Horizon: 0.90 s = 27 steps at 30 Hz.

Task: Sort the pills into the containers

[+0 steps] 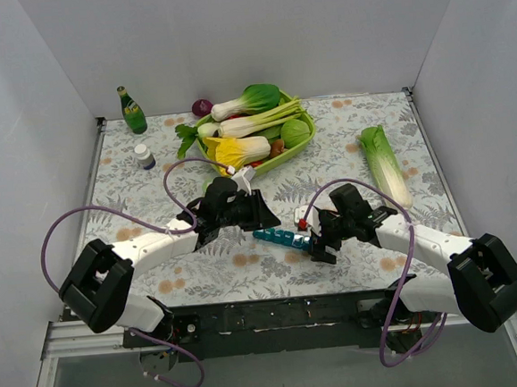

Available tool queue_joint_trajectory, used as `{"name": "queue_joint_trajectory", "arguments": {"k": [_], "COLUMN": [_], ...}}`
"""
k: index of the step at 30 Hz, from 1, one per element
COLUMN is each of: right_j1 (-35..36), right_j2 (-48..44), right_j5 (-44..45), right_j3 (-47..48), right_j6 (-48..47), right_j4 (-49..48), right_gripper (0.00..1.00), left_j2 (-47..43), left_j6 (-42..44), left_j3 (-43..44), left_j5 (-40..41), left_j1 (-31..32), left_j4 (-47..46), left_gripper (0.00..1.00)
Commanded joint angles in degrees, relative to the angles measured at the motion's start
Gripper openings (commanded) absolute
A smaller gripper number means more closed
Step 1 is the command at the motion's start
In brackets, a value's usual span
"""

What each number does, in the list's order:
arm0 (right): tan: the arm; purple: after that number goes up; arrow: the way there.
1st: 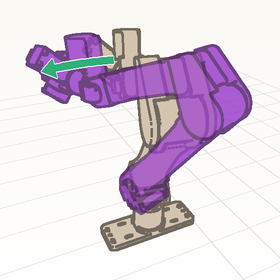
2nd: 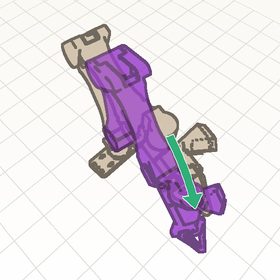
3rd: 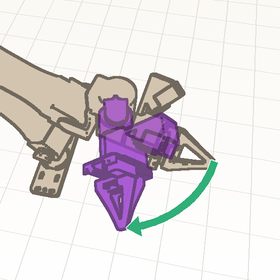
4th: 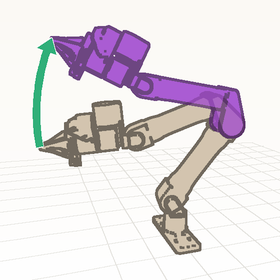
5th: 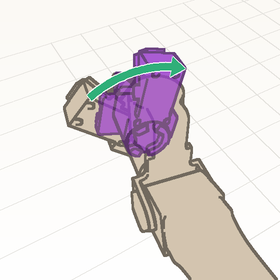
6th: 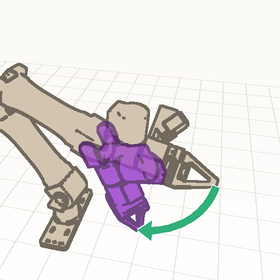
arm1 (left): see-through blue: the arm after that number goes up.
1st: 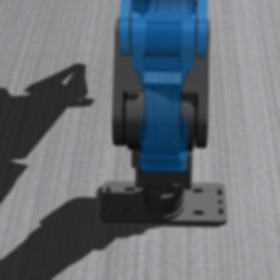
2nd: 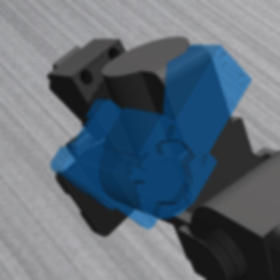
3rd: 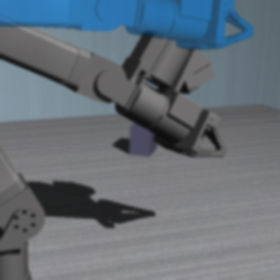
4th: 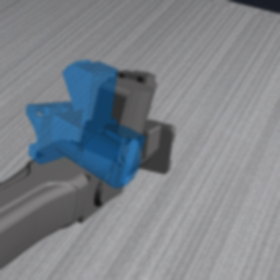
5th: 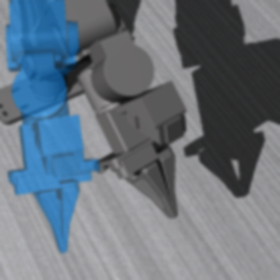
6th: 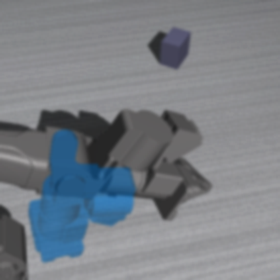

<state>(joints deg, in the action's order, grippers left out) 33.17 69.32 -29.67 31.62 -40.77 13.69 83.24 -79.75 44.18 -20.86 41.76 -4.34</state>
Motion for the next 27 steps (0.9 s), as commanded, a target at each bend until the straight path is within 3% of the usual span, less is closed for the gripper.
{"name": "queue_joint_trajectory", "arguments": {"k": [1, 7, 11, 14, 22, 27], "right_j1": [0.76, 1.99, 2.43, 2.60, 2.87, 2.95], "right_j2": [-1.12, 1.86, 3.19, 3.63, 3.98, 4.51], "right_j5": [5.14, 5.94, 6.47, 6.47, 6.47, 6.20], "right_j3": [-1.47, -2.00, -1.03, -0.94, -1.12, -0.94], "right_j6": [-0.80, 0.60, 1.40, 1.84, 2.45, 2.63], "right_j4": [-5.78, -7.28, -7.63, -7.89, -8.16, -7.98], "right_gripper": [0.93, 0.88, 0.82, 0.77, 0.70, 0.58], "left_j2": [-5.36, -6.69, -3.97, -2.04, 4.38, 8.16], "left_j6": [-2.08, -6.73, -9.11, -9.64, -10.87, -10.96], "left_j3": [-6.28, -11.48, -12.10, -12.19, -10.52, -8.42], "left_j5": [-0.49, -2.69, -3.13, -3.48, -3.31, -1.90], "left_j1": [0.08, 0.08, 0.08, 0.60, 3.68, 4.38], "left_j4": [-2.33, -9.54, -11.13, -11.39, -11.13, -10.78], "left_gripper": [0.25, 0.30, 0.19, 0.16, 0.14, 0.13]}}
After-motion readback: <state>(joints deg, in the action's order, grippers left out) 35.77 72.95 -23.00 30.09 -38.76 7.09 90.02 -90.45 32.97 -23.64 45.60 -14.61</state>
